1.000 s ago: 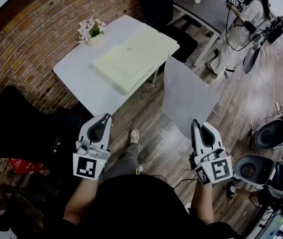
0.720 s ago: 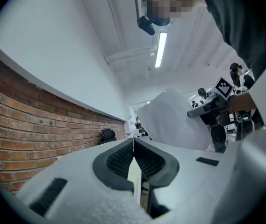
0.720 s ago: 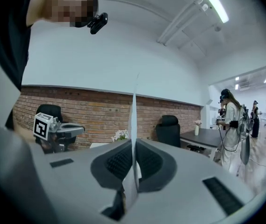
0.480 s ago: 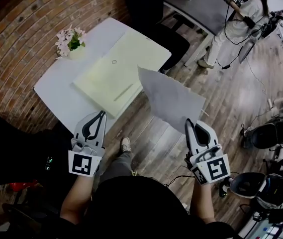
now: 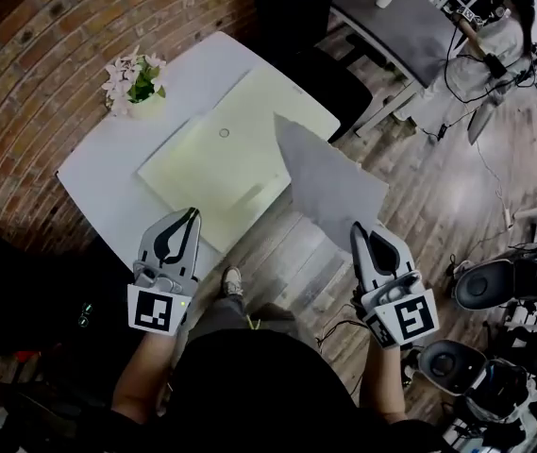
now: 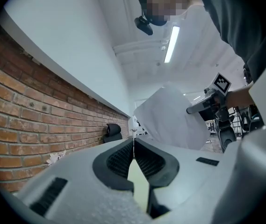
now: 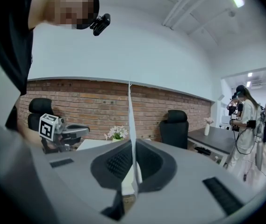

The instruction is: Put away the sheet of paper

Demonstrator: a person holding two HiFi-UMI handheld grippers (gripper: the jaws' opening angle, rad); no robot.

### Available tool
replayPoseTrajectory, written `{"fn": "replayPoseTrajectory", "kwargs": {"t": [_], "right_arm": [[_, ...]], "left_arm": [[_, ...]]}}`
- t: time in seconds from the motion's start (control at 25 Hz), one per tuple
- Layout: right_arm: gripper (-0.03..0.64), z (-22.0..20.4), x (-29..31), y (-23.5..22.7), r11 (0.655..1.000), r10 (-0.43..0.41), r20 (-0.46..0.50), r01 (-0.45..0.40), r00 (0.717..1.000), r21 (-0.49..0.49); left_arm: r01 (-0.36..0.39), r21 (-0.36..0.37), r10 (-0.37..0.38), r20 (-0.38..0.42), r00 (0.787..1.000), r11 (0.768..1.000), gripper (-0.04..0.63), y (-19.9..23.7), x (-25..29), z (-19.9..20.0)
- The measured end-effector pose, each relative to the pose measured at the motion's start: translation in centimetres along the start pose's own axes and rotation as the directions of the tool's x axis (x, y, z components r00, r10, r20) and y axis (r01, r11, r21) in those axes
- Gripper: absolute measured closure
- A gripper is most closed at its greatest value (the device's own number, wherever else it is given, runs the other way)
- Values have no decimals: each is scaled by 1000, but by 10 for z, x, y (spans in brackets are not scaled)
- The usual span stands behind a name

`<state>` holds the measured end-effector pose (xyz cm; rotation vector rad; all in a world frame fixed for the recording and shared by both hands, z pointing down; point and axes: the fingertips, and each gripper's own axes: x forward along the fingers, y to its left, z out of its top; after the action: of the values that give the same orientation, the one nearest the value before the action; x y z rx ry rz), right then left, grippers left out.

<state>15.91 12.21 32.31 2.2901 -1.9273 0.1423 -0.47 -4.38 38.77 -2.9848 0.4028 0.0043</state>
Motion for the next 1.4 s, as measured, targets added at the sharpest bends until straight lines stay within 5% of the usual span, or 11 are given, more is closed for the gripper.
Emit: {"fn": "replayPoseTrajectory", "kwargs": {"t": [0.56,0.8,1.4], "right_arm": [[603,8,78,-26,980,197,4,-197,980,8],[603,11,123,-38,935,353,-45,-354,934,-3],[603,-20,184,-59,848,531,-128,-524,838,87]], "left_arm": [[-157,23,157,-28,987,987,565,36,27,6],[-259,59,262,-42,964,964,565,45,39,22],[-407,81,413,-86,907,910,565,58,43,16]]}}
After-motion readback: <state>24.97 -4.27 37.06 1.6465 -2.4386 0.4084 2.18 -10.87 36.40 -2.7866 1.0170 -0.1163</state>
